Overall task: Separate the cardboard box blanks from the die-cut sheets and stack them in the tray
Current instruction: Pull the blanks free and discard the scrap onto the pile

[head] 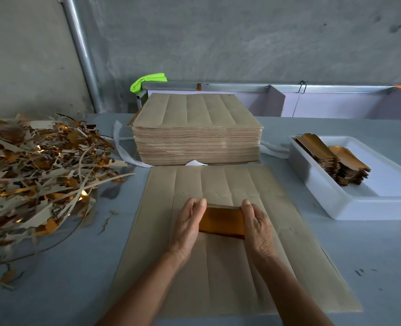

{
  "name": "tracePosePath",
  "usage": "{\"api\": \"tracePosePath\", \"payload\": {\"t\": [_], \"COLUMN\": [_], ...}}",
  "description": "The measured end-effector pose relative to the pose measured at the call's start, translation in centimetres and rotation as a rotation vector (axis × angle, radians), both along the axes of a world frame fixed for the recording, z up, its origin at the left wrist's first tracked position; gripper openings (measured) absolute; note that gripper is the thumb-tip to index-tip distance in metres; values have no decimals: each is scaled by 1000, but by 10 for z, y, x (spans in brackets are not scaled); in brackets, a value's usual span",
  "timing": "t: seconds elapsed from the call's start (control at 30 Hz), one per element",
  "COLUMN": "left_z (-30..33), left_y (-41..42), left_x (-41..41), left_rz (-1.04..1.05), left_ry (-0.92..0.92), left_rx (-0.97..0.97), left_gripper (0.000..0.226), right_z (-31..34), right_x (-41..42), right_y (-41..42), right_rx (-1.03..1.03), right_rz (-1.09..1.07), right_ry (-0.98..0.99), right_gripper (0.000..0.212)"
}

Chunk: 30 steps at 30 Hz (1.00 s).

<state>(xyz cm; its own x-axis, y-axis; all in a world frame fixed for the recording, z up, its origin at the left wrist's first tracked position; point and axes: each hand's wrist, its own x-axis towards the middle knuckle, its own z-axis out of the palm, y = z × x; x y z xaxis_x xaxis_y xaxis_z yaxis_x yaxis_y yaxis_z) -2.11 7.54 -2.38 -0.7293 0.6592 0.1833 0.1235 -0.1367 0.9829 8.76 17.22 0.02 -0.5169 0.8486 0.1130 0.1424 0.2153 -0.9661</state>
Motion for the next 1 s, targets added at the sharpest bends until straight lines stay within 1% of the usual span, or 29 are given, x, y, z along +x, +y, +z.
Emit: {"api": "tracePosePath", "payload": {"t": [0.07, 0.1, 0.17, 0.23, 0.3, 0.33, 0.4, 0.47, 0.5, 0.57, 0.6, 0.67, 0.73, 0.8, 0.87, 0.93, 1.0], "left_z": [0, -1, -3, 0, 4, 6, 13, 23, 28, 33, 34, 35, 37, 40, 44, 44, 38], "left_y": [-2, -3, -1, 0, 4, 6, 7, 9, 10, 12, 12, 10, 7, 4, 3, 4, 7], "left_x": [-4, -6, -8, -7, -7, -7, -4, 4, 10, 22, 27, 32, 28, 19, 11, 8, 11], "left_rz": [-35, -30, 13, 94, 199, 252, 326, 323, 306, 253, 216, 157, 139, 173, 153, 30, -56], "left_ry": [13, 23, 37, -11, -163, -256, -444, -581, -626, -682, -688, -645, -515, -360, -271, -246, -247], "left_rx": [-116, -151, -148, -117, -54, -31, 16, 93, 125, 165, 162, 98, -49, -163, -197, -229, -281], "left_gripper": [20, 19, 27, 28, 20, 21, 18, 11, 12, 13, 13, 12, 8, 6, 16, 32, 52], "right_z": [0, 0, 2, 8, 16, 20, 21, 17, 16, 15, 15, 18, 22, 25, 26, 26, 23], "right_x": [-2, -2, -4, -5, -3, -2, 1, -1, -3, -8, -9, -9, -6, -2, 0, 0, -2], "right_y": [0, -1, -1, 3, 12, 16, 19, 12, 6, -5, -9, -9, -6, -2, 1, -1, -5], "right_rx": [-1, -7, -38, -142, -263, -293, -319, -359, -391, -452, -454, -415, -391, -361, -330, -328, -323], "right_rz": [2, 3, 13, 23, 11, -3, -10, 58, 105, 158, 157, 120, 97, 114, 149, 203, 222], "right_ry": [-11, -15, -23, 33, 136, 154, 121, 60, 42, 64, 89, 121, 109, 80, 49, 23, 3], "right_gripper": [49, 49, 48, 38, 31, 35, 48, 49, 43, 20, 10, 17, 21, 28, 29, 24, 30]}}
